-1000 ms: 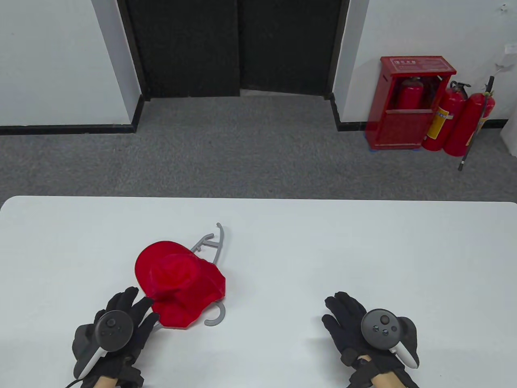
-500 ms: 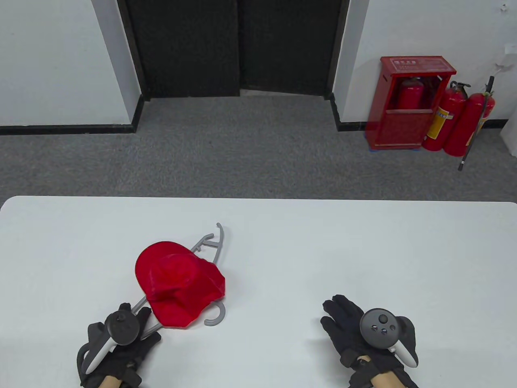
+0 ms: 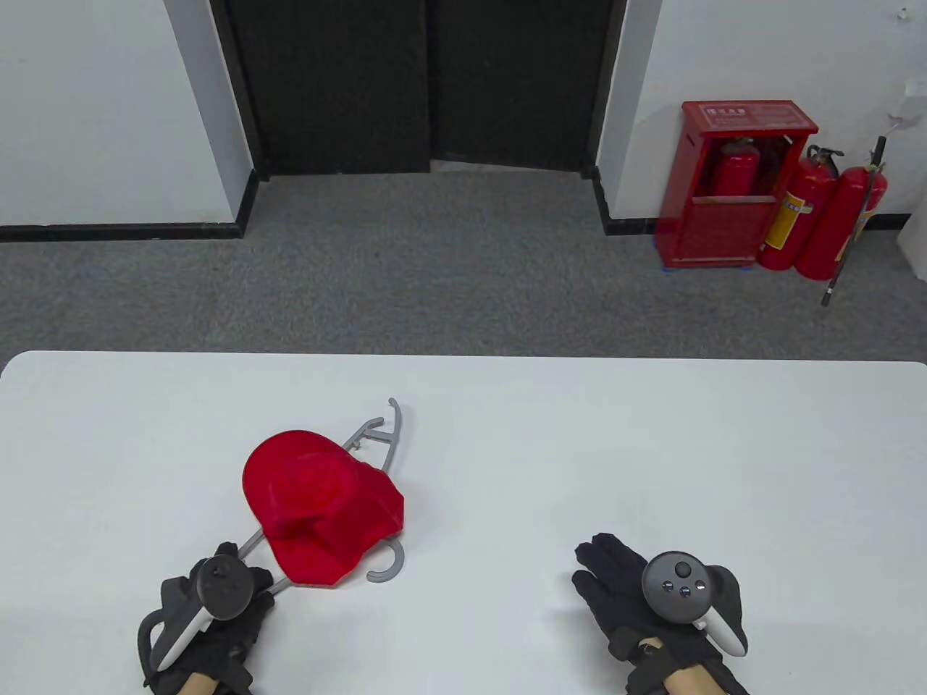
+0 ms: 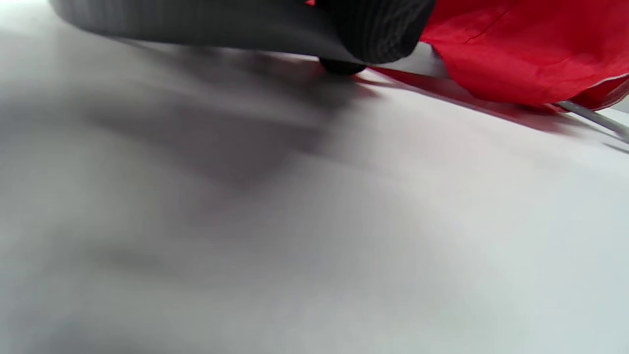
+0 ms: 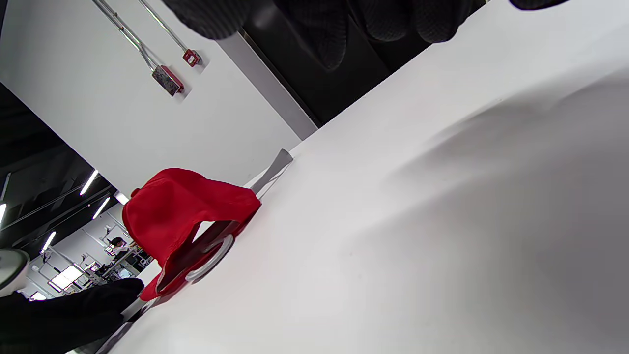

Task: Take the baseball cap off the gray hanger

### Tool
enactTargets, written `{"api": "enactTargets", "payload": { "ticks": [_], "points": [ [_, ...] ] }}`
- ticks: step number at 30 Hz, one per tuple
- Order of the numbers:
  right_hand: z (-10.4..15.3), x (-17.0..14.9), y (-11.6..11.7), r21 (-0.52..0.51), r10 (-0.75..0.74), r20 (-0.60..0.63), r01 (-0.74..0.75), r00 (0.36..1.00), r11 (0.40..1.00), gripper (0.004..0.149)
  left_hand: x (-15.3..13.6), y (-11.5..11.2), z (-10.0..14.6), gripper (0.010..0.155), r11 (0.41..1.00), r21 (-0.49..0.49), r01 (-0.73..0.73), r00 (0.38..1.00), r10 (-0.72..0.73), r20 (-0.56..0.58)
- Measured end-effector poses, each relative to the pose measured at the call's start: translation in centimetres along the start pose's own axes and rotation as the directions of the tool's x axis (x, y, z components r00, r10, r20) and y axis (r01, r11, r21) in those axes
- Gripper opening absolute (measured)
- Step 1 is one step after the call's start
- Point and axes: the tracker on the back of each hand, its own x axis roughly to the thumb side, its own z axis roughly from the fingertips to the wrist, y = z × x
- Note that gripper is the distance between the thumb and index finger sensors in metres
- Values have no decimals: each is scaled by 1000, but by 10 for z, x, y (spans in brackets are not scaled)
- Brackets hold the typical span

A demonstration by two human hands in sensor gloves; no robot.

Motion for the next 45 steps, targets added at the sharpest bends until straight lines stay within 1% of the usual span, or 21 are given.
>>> {"api": "enactTargets", "payload": {
  "ticks": [2, 6, 10, 13, 17, 19, 22, 27, 32, 35, 39, 42, 45],
  "points": [
    [0, 0, 0, 0, -2, 0, 2, 1000, 1000, 65, 1, 0, 0, 44, 1000, -3, 21, 1000, -21, 16],
    [0, 0, 0, 2, -2, 1, 2, 1000, 1000, 64, 2, 1, 1, 47, 1000, 14, 7, 1000, -8, 29],
    [0, 0, 0, 6, -5, 0, 5, 1000, 1000, 65, 4, 9, 3, 46, 998, 65, 14, 999, -17, 45],
    [0, 0, 0, 5, -8, 1, 8, 1000, 1000, 64, 6, 17, 7, 45, 992, 129, -3, 998, -5, 65],
    [0, -1, -1, 1, -13, 2, 13, 1000, 1000, 64, 6, 33, 13, 44, 968, 245, -62, 995, 39, 97],
    [0, -1, -1, 1, -16, 3, 16, 1000, 1000, 64, 4, 38, 15, 44, 962, 262, -71, 994, 47, 98],
    [0, -1, -1, 3, -17, 4, 17, 1000, 1000, 64, -1, 43, 17, 44, 949, 273, -158, 985, 133, 108],
    [1, -1, -2, -1, -19, 11, 19, 1000, 1000, 64, -7, 52, 22, 44, 915, 320, -246, 968, 216, 126],
    [3, 2, -6, -18, -24, 22, 25, 999, 1000, 64, -11, 60, 26, 45, 882, 309, -357, 934, 327, 145],
    [5, 4, -9, -30, -27, 33, 28, 999, 999, 64, -11, 64, 29, 45, 849, 285, -445, 895, 411, 174],
    [8, 11, -14, -57, -23, 57, 26, 998, 998, 64, -6, 70, 36, 45, 799, 240, -552, 832, 505, 230],
    [11, 16, -17, -80, -17, 79, 23, 997, 997, 64, -1, 73, 41, 45, 769, 203, -606, 789, 550, 274],
    [16, 25, -22, -128, -1, 124, 17, 992, 992, 64, 8, 75, 47, 45, 733, 133, -667, 728, 604, 324]
  ]
}}
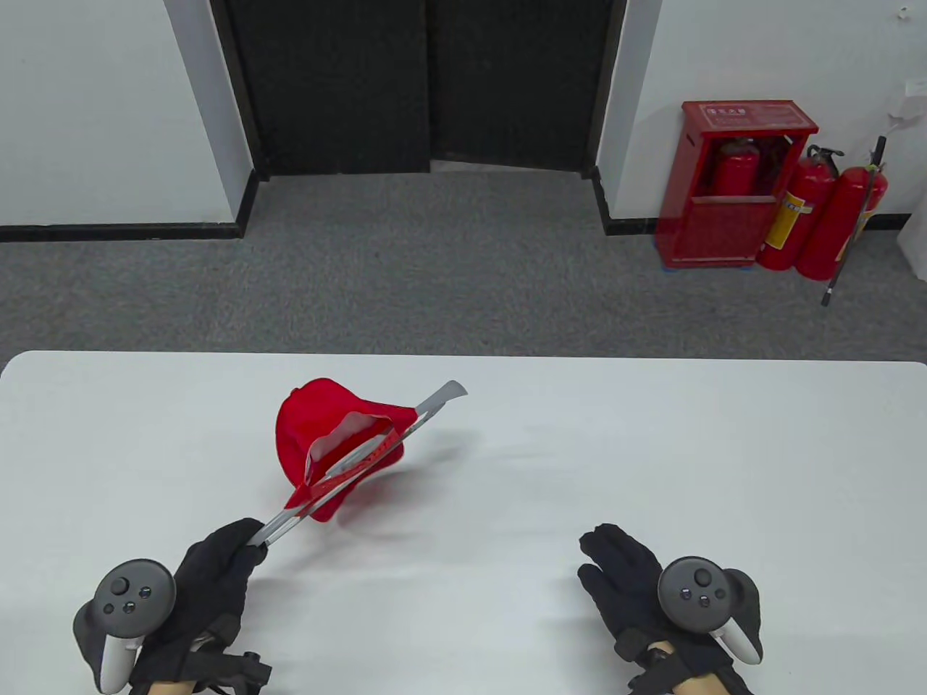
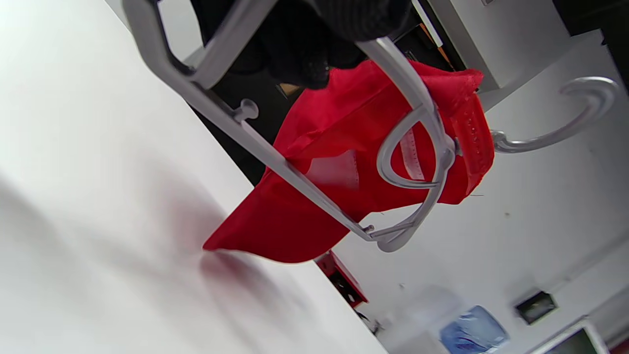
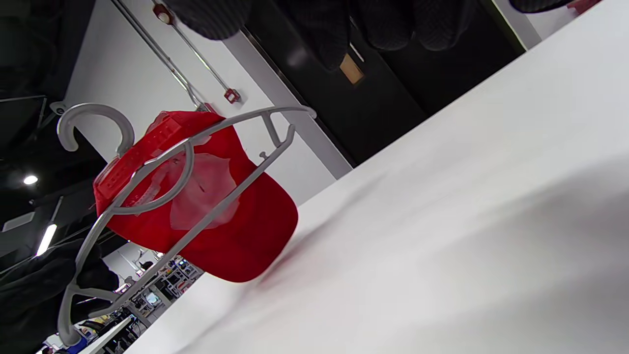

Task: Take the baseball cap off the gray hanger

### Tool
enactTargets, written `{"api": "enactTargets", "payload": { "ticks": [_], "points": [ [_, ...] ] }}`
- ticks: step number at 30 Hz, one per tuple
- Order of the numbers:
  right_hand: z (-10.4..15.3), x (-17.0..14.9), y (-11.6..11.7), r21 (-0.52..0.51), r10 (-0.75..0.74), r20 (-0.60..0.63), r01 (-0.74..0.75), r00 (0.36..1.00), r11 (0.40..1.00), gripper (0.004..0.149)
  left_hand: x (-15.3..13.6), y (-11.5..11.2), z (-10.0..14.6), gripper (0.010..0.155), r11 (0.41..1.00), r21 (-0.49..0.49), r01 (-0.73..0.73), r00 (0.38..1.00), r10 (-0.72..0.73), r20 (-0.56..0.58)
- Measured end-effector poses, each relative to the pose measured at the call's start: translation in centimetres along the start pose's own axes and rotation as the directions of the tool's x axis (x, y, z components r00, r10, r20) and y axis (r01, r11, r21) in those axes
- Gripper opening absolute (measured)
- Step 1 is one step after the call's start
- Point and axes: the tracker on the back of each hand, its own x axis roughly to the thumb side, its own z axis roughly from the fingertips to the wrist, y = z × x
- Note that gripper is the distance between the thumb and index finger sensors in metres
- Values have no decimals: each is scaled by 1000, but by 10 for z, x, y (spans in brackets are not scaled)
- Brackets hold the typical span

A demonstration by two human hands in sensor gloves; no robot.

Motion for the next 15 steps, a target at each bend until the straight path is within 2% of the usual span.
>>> {"api": "enactTargets", "payload": {
  "ticks": [2, 7, 9, 15],
  "points": [
    [2, 6, -3, -35, 7, 45, -6, 999, 999, 64, 8, -4, 3, 45, 999, -35, -32, 999, 33, 31],
    [12, 29, -12, -230, 103, 197, -57, 975, 971, 62, 28, -18, 9, 44, 993, -100, -64, 992, 74, 104],
    [16, 39, -14, -324, 158, 248, -72, 956, 943, 62, 36, -25, 13, 44, 990, -127, -65, 987, 83, 136],
    [25, 62, -12, -494, 334, 305, -152, 892, 856, 61, 58, -46, 20, 44, 983, -185, 14, 975, 28, 221]
  ]
}}
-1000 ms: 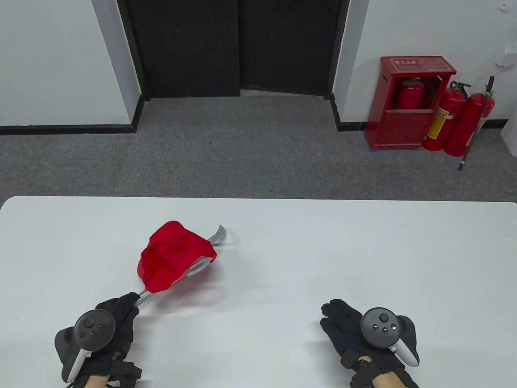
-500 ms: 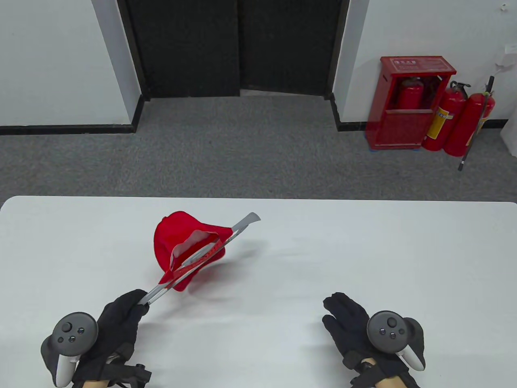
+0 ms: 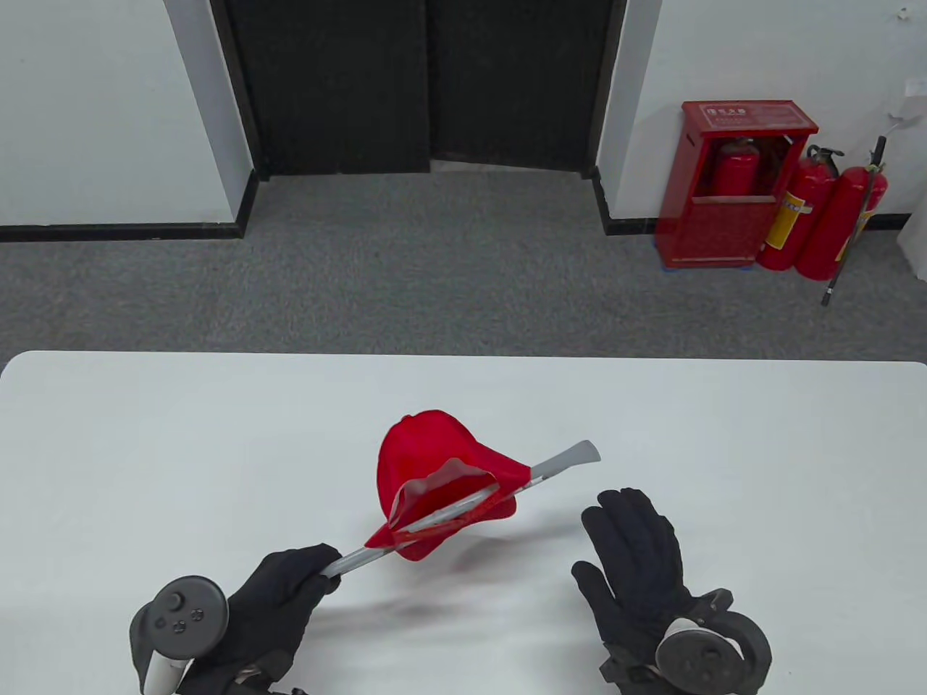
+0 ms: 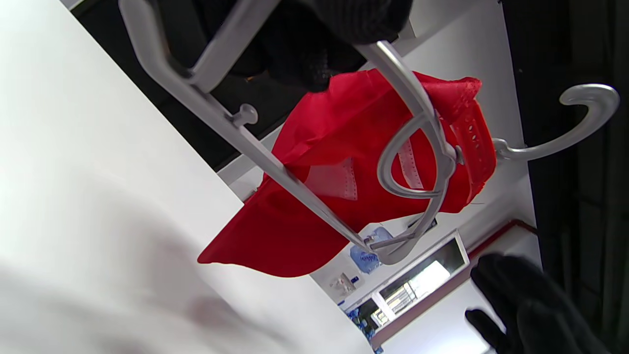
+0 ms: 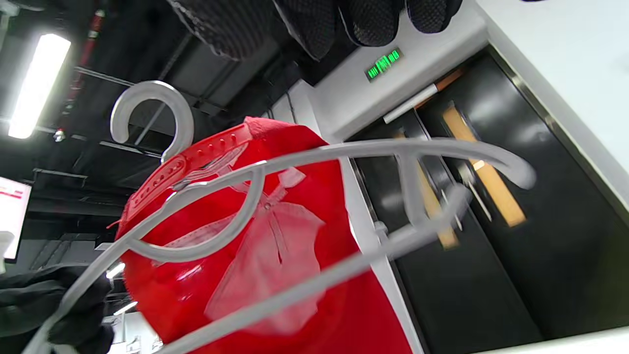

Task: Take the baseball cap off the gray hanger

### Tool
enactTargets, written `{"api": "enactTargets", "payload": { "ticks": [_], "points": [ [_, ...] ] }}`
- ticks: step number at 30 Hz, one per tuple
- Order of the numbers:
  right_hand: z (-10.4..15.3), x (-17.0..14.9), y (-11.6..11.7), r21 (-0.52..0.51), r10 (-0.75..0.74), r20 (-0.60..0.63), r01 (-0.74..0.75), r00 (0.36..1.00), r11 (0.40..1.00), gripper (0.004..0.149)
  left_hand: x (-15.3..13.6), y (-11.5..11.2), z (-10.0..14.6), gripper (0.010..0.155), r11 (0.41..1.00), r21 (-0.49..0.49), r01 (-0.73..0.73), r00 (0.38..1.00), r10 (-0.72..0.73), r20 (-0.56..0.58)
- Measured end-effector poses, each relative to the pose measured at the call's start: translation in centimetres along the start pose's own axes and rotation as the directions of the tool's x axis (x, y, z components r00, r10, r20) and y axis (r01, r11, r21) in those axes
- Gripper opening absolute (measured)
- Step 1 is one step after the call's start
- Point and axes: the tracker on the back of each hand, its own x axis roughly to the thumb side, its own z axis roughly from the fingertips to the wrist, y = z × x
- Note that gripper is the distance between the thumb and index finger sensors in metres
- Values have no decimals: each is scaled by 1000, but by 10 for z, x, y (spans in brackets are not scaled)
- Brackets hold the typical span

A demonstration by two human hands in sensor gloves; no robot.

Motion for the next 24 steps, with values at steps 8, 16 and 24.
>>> {"api": "enactTargets", "payload": {
  "ticks": [8, 16, 24],
  "points": [
    [-3, 6, 7, 85, -52, -54, 56, 997, 995, 58, 16, -20, 1, 44, 991, -72, 115, 990, -108, 86],
    [-5, 7, 9, 113, -120, -14, 121, 993, 986, 41, 18, -20, 1, 44, 990, -82, 119, 989, -110, 101],
    [-3, 13, -1, 26, -123, 49, 122, 991, 992, 40, 17, -19, 0, 44, 988, -75, 132, 988, -126, 85]
  ]
}}
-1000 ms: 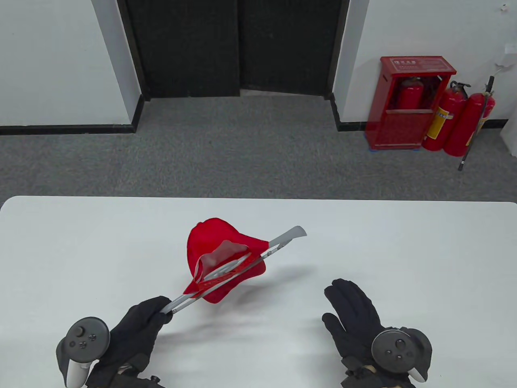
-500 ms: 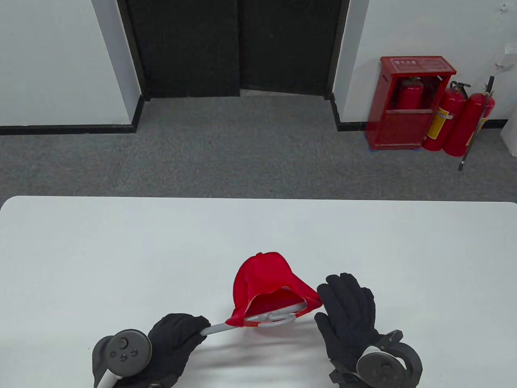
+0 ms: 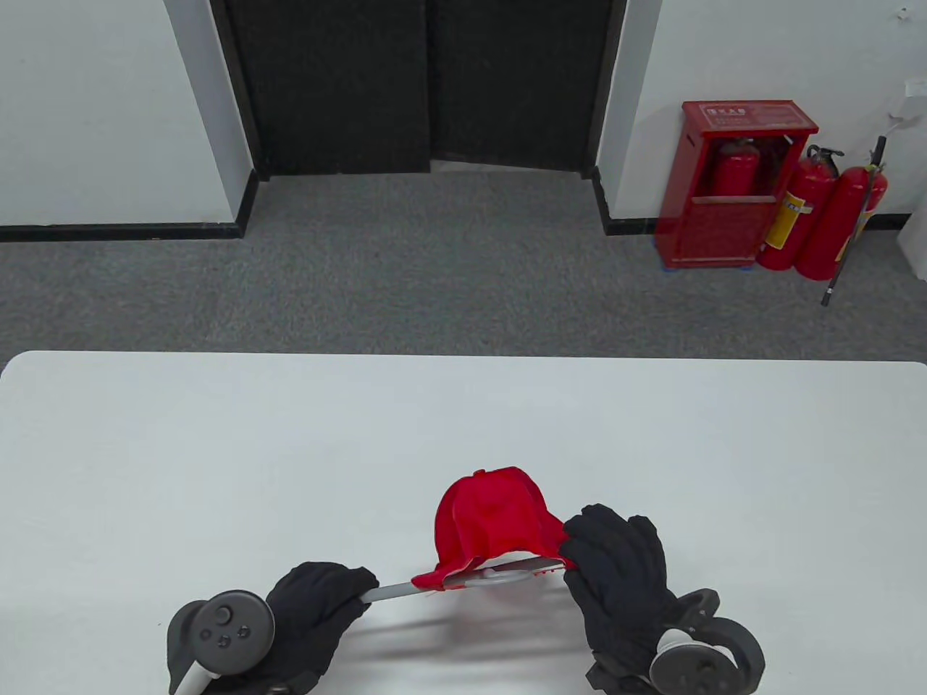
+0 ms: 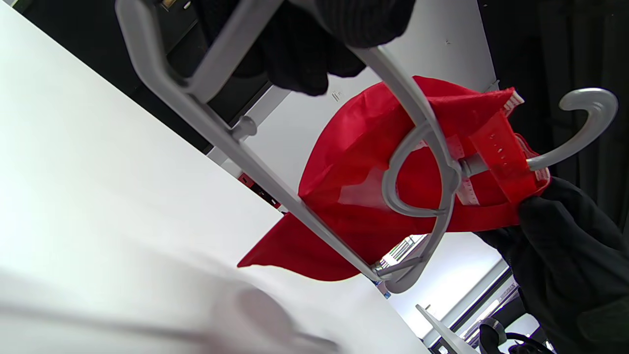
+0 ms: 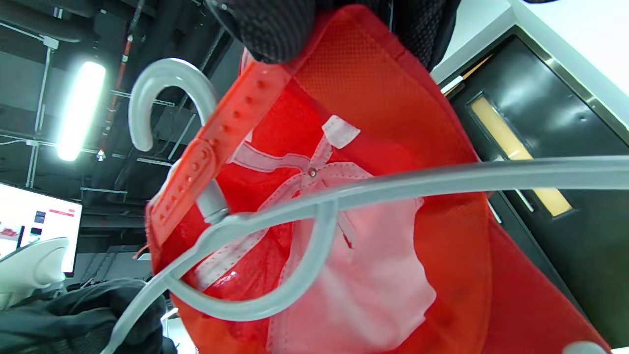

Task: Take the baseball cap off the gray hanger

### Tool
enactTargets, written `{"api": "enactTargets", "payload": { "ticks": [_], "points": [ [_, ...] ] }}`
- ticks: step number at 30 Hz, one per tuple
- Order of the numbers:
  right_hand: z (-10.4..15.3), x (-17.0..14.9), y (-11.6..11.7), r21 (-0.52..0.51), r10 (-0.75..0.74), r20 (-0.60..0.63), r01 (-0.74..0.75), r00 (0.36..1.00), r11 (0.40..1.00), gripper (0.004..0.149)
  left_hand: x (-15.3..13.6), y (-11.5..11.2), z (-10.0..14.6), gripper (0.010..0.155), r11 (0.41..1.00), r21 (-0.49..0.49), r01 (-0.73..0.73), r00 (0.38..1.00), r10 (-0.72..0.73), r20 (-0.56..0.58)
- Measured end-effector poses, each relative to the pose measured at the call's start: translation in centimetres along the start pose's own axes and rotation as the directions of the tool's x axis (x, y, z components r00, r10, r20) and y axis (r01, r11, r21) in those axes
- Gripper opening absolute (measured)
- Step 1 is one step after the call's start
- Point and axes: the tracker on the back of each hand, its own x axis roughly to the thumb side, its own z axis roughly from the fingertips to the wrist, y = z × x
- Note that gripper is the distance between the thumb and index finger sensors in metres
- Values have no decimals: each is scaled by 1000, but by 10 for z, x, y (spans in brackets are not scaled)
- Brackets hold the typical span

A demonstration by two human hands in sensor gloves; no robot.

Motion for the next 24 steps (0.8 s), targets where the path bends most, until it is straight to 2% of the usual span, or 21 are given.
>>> {"api": "enactTargets", "payload": {
  "ticks": [24],
  "points": [
    [0, 29, -3, -63, -35, 189, 47, 981, 997, 39, 1, -1, 0, 44, 992, 23, 128, 992, -128, -8]
  ]
}}
